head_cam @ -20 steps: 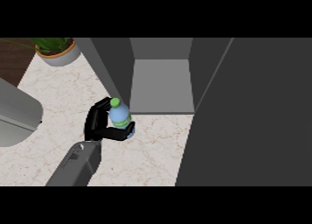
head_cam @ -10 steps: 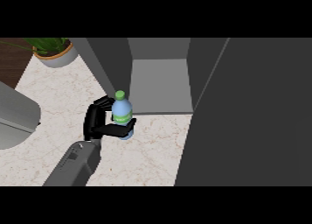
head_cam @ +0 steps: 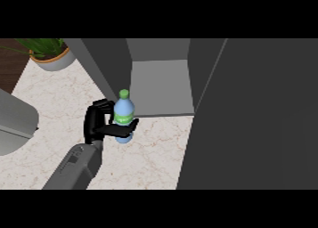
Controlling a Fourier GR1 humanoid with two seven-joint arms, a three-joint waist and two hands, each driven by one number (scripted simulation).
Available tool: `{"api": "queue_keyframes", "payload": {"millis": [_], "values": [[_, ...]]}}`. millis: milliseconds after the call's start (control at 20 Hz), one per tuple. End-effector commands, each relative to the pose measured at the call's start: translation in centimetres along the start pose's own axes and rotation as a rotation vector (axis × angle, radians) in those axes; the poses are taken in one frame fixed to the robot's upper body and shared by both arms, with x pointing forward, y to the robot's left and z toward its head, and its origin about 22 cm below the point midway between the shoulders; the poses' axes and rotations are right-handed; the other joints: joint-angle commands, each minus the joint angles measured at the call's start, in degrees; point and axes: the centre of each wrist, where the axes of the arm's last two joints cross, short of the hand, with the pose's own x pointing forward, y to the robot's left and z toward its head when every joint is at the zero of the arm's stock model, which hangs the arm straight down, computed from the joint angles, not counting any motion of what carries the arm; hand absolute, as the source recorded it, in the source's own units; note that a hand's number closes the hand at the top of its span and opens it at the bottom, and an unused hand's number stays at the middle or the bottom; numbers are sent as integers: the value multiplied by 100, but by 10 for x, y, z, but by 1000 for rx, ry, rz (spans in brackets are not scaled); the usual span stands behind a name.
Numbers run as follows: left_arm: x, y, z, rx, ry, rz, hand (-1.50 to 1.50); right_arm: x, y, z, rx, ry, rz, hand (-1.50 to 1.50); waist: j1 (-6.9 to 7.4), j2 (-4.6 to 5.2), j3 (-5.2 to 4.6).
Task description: Pick up the bottled water, place it into the cabinet and close the cabinet
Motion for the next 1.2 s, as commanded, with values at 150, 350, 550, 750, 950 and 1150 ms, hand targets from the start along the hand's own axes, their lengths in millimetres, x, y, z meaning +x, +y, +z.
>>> {"api": "queue_keyframes", "payload": {"millis": [150, 350, 550, 750, 950, 1150], "values": [[76, -89, -37, -71, -143, 70, 150, 13, -8, 7, 3, -15, -5, -150, -246, 39, -33], [70, -87, -38, -33, -161, 1, 150, 11, -7, 11, 4, -18, 0, -150, -287, 43, -35], [70, -74, -51, 15, -167, -71, 150, 11, -9, 9, 27, -33, -15, -150, -335, 85, -33], [66, -83, -47, 74, -192, -108, 150, 5, -7, 9, 28, -22, -11, -150, -405, 101, -38], [65, -59, -59, 82, -197, -183, 150, 10, -7, 15, 46, -30, -15, -150, -468, 90, -39], [66, -75, -58, 62, -219, -238, -150, 12, -9, 14, 56, -40, -12, -150, -489, 98, -40]]}}
